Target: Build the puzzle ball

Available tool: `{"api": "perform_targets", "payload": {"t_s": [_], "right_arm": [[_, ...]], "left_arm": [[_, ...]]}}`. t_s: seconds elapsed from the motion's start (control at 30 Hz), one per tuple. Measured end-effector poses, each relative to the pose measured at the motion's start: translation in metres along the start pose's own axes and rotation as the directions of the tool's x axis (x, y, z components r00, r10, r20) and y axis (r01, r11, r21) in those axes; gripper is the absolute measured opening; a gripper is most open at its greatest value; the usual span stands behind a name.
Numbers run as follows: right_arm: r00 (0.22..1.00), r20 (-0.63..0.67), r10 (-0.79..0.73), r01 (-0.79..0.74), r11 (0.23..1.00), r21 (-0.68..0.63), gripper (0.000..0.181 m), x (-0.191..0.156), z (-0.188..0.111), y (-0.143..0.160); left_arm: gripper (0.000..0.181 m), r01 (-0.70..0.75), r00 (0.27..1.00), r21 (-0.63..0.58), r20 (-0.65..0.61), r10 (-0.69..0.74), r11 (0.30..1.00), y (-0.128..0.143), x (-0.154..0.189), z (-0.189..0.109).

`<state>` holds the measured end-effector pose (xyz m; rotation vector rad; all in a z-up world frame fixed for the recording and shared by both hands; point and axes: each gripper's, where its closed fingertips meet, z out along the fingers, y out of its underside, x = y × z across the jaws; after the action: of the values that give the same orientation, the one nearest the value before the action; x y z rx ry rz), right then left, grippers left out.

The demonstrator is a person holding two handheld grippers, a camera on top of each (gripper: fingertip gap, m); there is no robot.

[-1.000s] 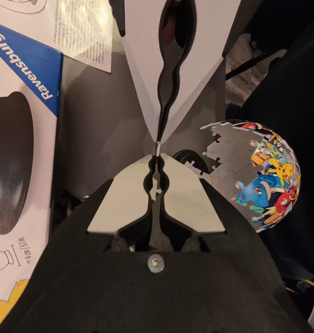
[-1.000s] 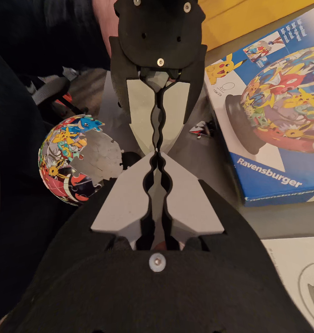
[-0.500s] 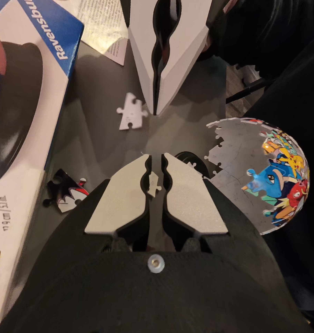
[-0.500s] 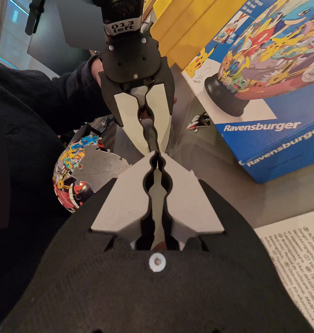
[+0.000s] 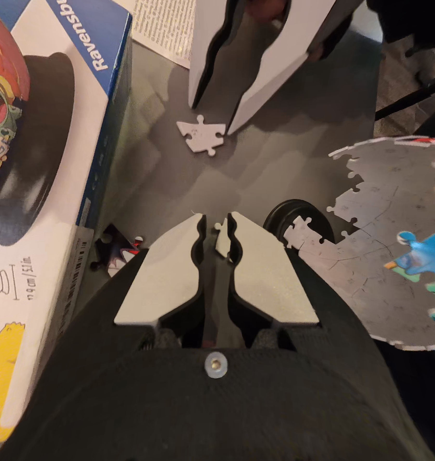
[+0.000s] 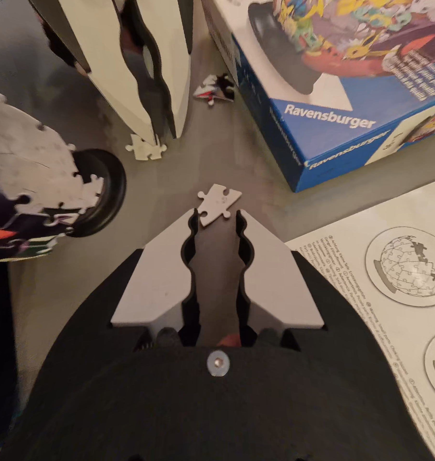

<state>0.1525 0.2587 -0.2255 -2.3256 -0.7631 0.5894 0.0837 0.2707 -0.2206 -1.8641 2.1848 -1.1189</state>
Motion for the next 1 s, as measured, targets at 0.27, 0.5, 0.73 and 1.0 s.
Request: {"api": "perform_targets", "payload": {"t_s": [0.27, 0.5, 0.73, 1.0], "right_arm": [[0.999, -0.033, 0.036, -0.035, 0.999, 0.032, 0.000, 0.000, 0.013, -0.004], [0.998, 0.003, 0.058, -0.058, 0.994, 0.088, 0.000, -0.005, 0.011, -0.010], [1.000, -0.009, 0.025, -0.025, 0.998, 0.062, 0.013, -0.002, 0.005, -0.008], [0.999, -0.045, -0.028, 0.029, 0.999, 0.021, 0.005, -0.010, 0.012, -0.001]], "left_arm": [[0.017, -0.077, 0.996, -0.050, 0.030, 0.078, 0.996, -0.009, -0.001, 0.013], [0.019, -0.089, 0.995, -0.054, 0.041, 0.091, 0.995, -0.017, -0.010, 0.021], [0.022, -0.130, 0.990, -0.070, 0.042, 0.133, 0.989, -0.024, -0.009, 0.028], [0.019, -0.165, 0.984, -0.060, 0.051, 0.168, 0.985, -0.031, -0.003, 0.037]]}}
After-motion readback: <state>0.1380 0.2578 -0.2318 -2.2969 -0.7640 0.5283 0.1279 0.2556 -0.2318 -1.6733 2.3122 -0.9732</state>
